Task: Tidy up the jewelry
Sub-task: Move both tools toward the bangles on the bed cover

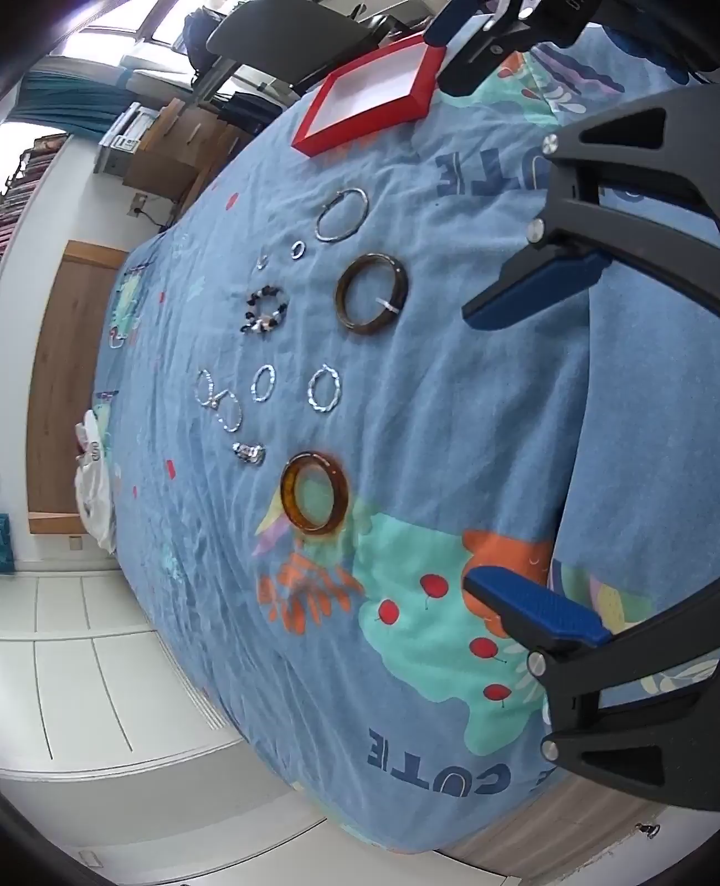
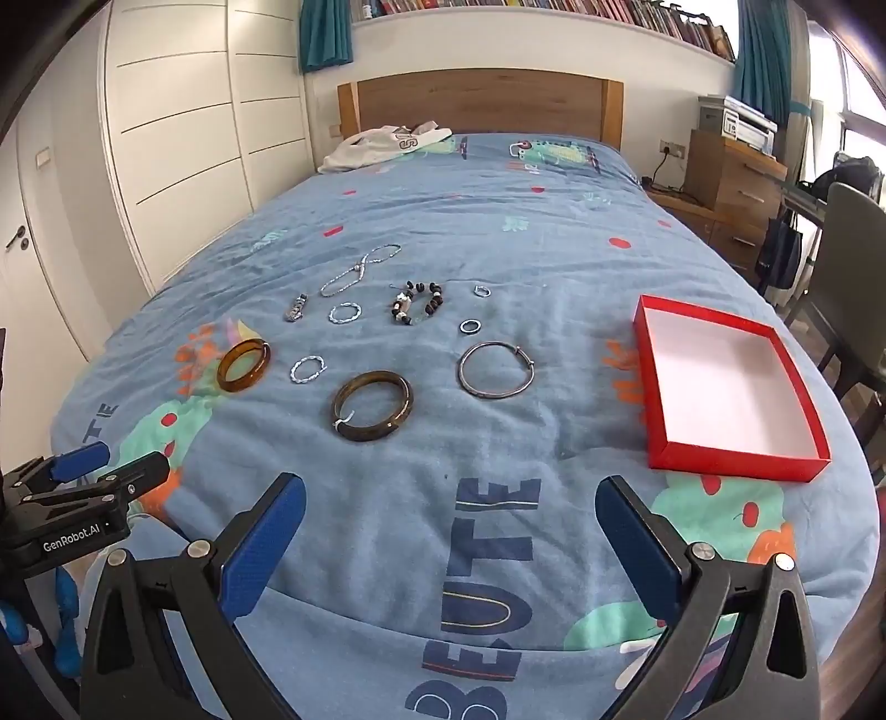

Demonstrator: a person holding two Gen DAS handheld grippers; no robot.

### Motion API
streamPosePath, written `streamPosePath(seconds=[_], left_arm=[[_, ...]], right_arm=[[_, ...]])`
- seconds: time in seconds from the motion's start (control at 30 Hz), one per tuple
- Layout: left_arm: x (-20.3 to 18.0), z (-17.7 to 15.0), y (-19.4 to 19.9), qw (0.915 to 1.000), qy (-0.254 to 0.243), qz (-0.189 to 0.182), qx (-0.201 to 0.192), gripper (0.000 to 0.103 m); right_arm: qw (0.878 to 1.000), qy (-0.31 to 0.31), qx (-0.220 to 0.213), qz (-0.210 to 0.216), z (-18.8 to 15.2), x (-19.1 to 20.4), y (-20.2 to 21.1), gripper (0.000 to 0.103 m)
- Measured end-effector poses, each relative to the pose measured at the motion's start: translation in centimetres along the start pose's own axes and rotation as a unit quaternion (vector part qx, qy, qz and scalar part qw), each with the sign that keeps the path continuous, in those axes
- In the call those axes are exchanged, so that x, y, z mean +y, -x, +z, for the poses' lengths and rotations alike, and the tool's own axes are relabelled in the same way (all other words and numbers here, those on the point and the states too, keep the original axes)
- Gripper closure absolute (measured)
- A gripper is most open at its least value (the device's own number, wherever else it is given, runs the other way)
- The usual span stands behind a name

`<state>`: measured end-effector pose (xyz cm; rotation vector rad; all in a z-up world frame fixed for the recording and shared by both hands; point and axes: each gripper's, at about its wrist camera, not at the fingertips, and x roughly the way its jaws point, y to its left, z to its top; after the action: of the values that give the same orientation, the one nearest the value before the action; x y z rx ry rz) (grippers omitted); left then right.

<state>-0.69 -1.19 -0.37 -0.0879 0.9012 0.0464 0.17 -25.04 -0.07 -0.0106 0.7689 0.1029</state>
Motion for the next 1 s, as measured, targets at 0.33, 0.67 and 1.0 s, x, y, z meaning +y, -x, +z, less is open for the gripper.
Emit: streamPosePath(seconds=[0.33,0.67,1.0], left_arm=[[-0.8,0.1,-0.8,0.9999,-0.005,-0.009,0.008,0.016],[-2.3,0.5,-1.6,0.9995,-0.019,-0.024,0.002,0.016],[-3.5,1.6,-2.0,0.9988,-0.034,-0.034,-0.002,0.016]], right_arm=[[1.000,-0.011,0.008,-0.002,-0.1,-0.2,-0.5,0.001],[1.000,-0.010,0.021,-0.010,-0.7,-0.7,-2.1,0.001],[1.000,-0.013,0.013,-0.009,-0.1,-1.4,-2.4,0.001]])
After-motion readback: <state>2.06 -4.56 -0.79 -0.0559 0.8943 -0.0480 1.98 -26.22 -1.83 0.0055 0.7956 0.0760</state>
